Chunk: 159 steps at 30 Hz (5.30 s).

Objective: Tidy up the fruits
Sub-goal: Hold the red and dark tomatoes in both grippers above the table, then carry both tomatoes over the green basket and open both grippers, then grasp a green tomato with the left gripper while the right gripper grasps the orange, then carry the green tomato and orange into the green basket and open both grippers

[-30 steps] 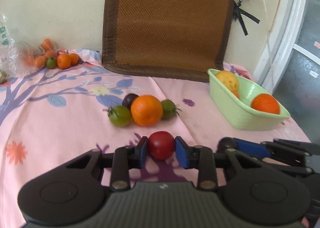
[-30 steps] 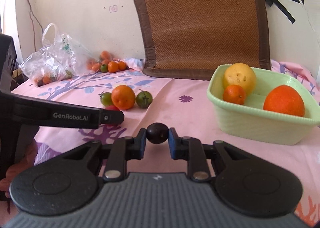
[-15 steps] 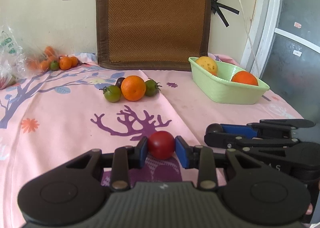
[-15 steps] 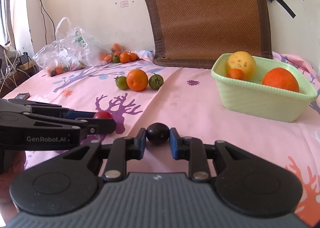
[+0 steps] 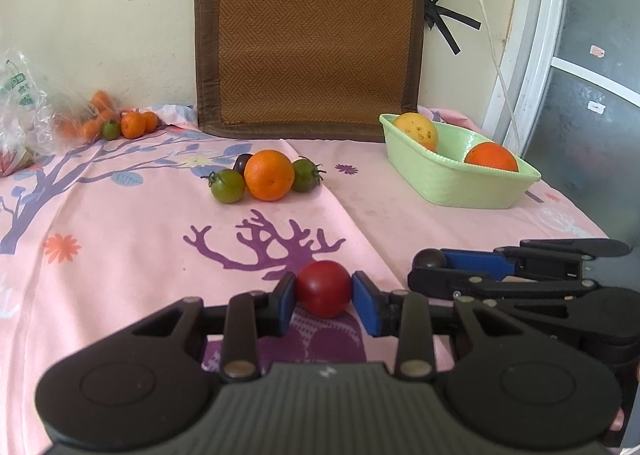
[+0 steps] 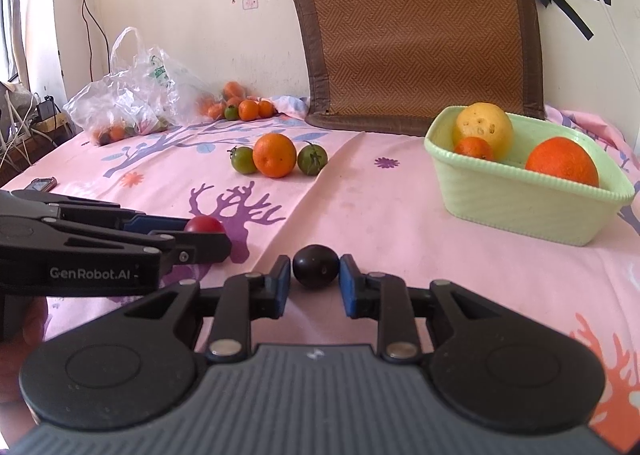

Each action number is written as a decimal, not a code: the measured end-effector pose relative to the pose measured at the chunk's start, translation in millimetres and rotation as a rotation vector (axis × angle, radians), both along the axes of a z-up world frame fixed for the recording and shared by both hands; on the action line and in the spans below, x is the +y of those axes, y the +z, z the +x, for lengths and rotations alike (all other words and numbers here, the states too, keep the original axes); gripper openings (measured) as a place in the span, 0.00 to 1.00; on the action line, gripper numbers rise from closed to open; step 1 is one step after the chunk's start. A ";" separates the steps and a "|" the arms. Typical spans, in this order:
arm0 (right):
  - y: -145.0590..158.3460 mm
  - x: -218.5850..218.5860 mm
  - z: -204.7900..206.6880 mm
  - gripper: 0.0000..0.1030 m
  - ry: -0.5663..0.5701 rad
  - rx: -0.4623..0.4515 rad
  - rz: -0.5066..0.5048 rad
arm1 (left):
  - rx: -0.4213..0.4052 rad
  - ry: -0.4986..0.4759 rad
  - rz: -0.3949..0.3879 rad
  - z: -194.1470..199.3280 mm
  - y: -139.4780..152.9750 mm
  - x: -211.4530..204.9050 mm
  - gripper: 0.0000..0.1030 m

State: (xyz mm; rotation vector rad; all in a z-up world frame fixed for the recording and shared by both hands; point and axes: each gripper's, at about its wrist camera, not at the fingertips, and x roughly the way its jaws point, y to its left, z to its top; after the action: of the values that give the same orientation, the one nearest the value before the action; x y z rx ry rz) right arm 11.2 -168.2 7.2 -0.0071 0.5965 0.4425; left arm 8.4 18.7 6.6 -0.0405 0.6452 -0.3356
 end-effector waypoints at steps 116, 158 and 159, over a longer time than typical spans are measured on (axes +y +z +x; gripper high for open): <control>0.6 16.9 30.6 0.41 0.170 -0.024 0.060 | 0.062 0.167 -0.061 93.0 -0.5 33.5 0.29; 16.2 -128.9 95.7 0.41 -0.370 -0.198 0.042 | 0.181 -0.169 -0.229 165.6 31.0 -144.2 0.30; 15.5 -127.7 95.4 0.41 -0.365 -0.199 0.042 | 0.184 -0.164 -0.226 167.5 29.6 -146.0 0.33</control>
State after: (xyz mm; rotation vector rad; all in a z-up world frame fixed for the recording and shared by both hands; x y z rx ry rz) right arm 106.6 -295.9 22.7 0.0956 0.3808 0.0970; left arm 175.9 -127.3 36.2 -0.2376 0.7922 -0.5675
